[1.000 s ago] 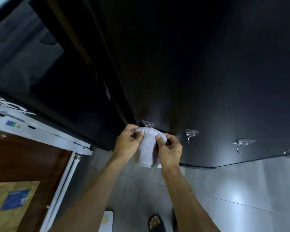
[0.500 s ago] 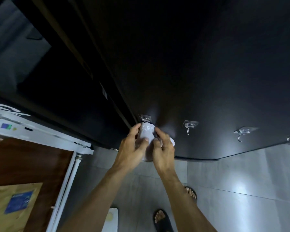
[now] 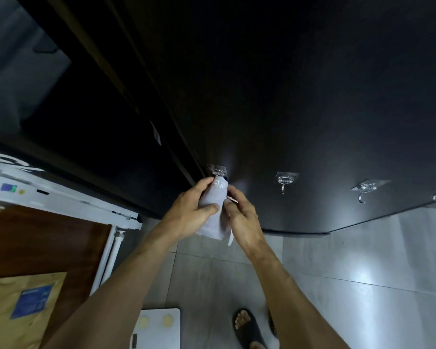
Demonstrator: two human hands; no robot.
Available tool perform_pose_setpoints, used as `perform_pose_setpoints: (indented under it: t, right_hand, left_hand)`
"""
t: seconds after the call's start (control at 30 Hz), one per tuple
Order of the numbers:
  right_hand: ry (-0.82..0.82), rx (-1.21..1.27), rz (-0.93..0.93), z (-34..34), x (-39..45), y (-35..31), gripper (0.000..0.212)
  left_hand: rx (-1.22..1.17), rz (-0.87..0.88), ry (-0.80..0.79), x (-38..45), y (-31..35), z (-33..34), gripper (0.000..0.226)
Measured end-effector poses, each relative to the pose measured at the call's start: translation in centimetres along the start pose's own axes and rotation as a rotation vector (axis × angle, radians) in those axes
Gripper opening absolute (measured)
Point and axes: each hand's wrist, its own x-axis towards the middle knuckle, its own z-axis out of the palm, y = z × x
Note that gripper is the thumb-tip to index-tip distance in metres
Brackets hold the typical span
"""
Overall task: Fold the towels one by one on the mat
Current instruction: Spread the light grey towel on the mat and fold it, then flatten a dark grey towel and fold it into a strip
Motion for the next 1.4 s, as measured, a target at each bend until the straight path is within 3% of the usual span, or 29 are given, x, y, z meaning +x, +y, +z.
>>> perform_pose_setpoints:
  t: [0.1, 0.27, 0.37, 0.5, 0.67, 0.87, 1.0, 1.17, 1.4]
  right_hand:
    - [-0.013, -0.084, -0.045, -0.7, -0.3, -0.9, 0.036]
    - [0.099, -0.257, -0.16, -1.8, -1.4, -3.6, 0.027]
    - [0.053, -0.399, -0.256, -1.7, -2.4, -6.1, 0.028]
    - [-0.145, -0.635, -0.406, -0.9, -3.5, -9.7, 0.033]
    - [-0.424, -0.914, -0.608, 0.5, -3.6, -12.9, 0.036]
    - [-0.779, -1.107, -0.798, 0.7, -4.7, -14.8, 0.042]
    - [-0.982, -1.261, -0.927, 0.0, -6.5, -14.6, 0.044]
    - [-1.185, -1.301, -1.052, -1.5, -10.3, -13.5, 0.047]
    - [-1.365, -1.373, -1.191, -7.4, -16.3, -10.6, 0.051]
  left_hand:
    - [0.053, 0.076, 0.074, -0.6, 0.6, -0.5, 0.058]
    - [0.154, 0.138, 0.194, -3.4, 1.6, -1.5, 0.047]
    - [0.2, 0.127, 0.254, -5.8, 1.7, -2.4, 0.043]
    - [0.292, 0.062, 0.331, -9.2, 1.4, -3.1, 0.04]
    - [0.373, -0.049, 0.453, -13.5, 2.3, -2.5, 0.055]
    - [0.324, -0.31, 0.576, -17.7, 5.2, 1.4, 0.039]
    - [0.249, -0.491, 0.629, -20.8, 8.5, 4.7, 0.039]
    - [0.228, -0.597, 0.779, -25.6, 11.0, 10.6, 0.036]
    - [0.197, -0.773, 0.935, -31.1, 15.8, 21.4, 0.037]
